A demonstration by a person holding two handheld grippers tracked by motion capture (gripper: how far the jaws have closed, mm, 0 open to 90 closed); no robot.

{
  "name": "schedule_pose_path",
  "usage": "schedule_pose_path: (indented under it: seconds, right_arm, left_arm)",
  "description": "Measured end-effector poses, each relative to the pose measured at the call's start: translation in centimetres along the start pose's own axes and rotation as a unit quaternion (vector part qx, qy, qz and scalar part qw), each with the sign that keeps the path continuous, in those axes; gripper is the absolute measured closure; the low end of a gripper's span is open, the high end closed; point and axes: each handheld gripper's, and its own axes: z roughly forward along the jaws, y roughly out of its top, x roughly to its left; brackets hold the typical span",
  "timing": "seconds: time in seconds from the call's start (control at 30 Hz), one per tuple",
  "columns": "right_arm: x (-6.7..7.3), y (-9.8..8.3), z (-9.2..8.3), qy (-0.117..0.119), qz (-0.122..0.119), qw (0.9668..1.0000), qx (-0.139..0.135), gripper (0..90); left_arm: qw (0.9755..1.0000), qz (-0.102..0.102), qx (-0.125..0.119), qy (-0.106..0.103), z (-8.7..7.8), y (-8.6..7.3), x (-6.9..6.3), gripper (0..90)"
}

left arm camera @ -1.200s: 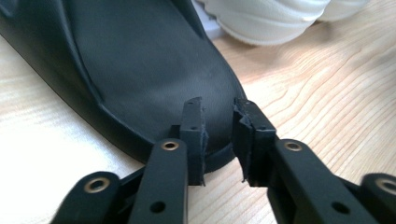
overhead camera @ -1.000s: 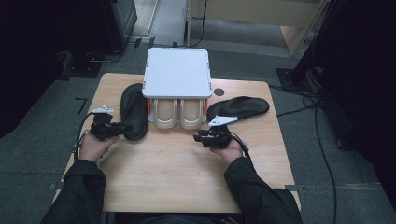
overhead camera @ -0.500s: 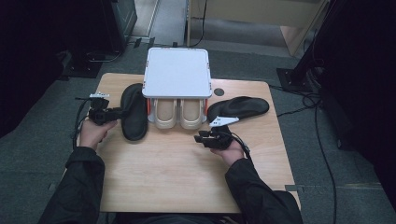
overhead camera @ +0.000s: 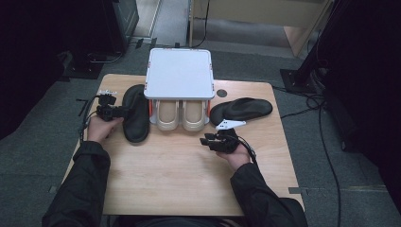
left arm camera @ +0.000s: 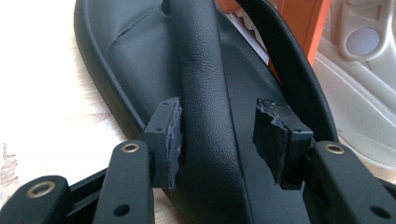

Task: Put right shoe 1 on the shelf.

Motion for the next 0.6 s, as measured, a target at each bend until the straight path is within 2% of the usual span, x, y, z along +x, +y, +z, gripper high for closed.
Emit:
schedule_pose_path:
  seconds: [0.13, 0.23, 0.6]
  right_arm:
    - [0.03, -0.03, -0.03, 0.0, -0.002, 1.0, 0.0, 64.7]
    - [-0.06, -0.02, -0.06, -0.002, -0.002, 1.0, -0.002, 64.7]
    - [-0.08, 0.01, -0.05, -0.003, -0.002, 1.0, -0.004, 64.7]
  left_arm:
    - [1.0, -0.001, 0.002, 0.004, 0.17, -0.03, -0.05, 54.6]
    - [0.9999, -0.01, -0.003, 0.008, 0.09, -0.15, 0.22, 64.3]
    - [0.9996, -0.028, -0.004, 0.008, -0.17, -0.07, 0.35, 67.5]
